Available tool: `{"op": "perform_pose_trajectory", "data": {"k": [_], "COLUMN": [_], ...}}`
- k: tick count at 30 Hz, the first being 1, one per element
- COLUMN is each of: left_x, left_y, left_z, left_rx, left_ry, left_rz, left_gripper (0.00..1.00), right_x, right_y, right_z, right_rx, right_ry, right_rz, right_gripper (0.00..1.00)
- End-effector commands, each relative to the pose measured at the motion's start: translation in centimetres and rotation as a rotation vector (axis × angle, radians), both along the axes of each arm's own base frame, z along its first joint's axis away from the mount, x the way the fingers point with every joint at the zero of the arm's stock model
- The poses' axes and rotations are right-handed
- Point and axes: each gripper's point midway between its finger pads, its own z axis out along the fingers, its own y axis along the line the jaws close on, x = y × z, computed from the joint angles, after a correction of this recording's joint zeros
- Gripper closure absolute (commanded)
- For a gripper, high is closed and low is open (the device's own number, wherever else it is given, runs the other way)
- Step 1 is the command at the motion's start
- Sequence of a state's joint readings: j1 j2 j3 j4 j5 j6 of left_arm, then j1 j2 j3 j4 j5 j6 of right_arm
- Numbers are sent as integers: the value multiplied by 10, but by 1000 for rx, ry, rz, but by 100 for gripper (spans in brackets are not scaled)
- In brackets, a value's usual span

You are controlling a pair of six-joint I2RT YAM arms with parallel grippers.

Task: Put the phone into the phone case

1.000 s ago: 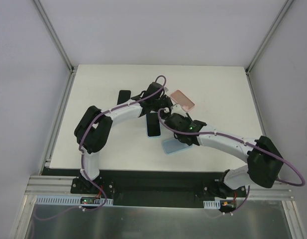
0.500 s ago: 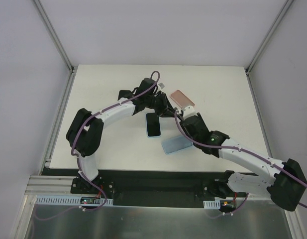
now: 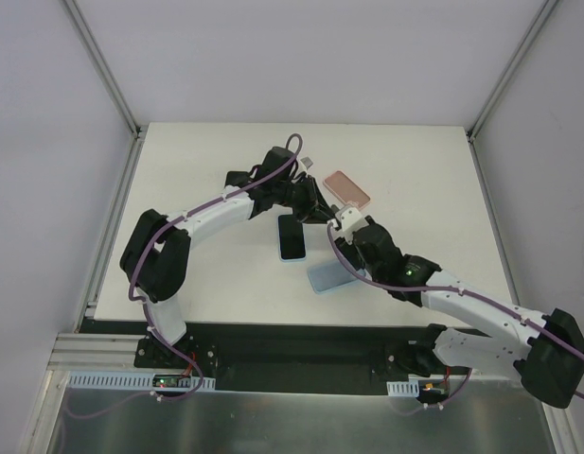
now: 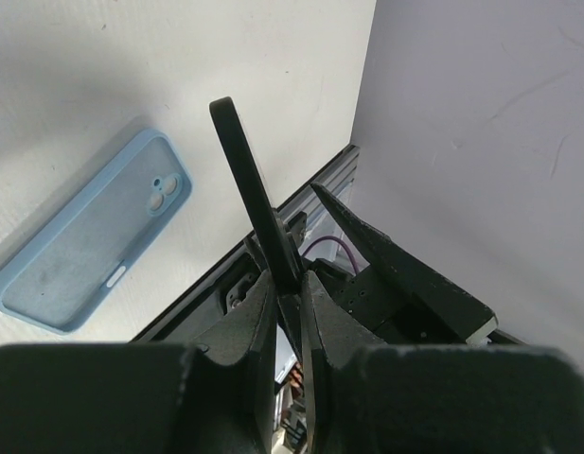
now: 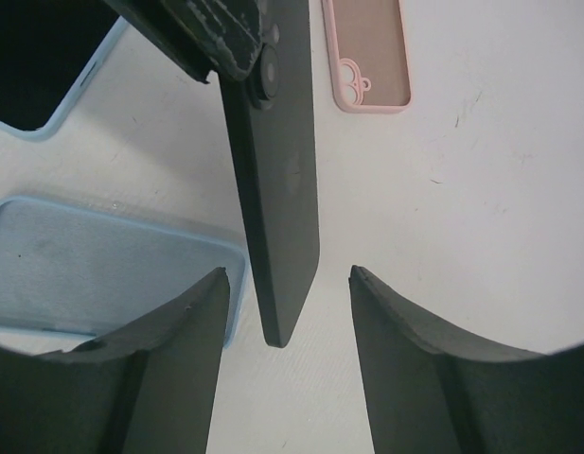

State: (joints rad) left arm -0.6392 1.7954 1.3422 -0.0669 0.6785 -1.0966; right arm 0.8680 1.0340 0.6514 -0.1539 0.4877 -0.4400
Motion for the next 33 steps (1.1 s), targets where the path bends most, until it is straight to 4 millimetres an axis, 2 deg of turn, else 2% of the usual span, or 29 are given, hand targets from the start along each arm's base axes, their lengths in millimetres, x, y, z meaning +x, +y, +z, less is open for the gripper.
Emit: {"op": "perform_pose_trajectory", "data": {"k": [1,8,11,14,22,25,31,33], "left_x": [-4,-5,-3,-4,-12,-16,-20,-20], "left_y": [2,3,4,3,7,9,13,15], "left_z": [43,45,45,47,50,51,53,53], "left_rx": [-81,-81,-78,-82,-88,-91,-92,-90], "left_ry": [-51,-36,-36,-35,-22,-18,-36,-55], "left_rz": [-18,-15,-10,-14,-24,-26,-34,-36], "left_gripper": [100,100,100,100,100,100,100,84], "right_x": [5,7,8,12,20,22,20,19], "right_y": [14,20,25,21,16,19,16,18], "right_z": [8,5,7,3,-1,-2,-5,-4], "right_rx": [12,-35,-61,-102,-152,-159,-169,-143], "right_ry": [-27,-19,-29,-29,-45,-37,-23,-17], "right_rz": [44,73,83,57,7,8,-7,-13], "right_gripper": [44,43,40,40,51,57,98,98]}}
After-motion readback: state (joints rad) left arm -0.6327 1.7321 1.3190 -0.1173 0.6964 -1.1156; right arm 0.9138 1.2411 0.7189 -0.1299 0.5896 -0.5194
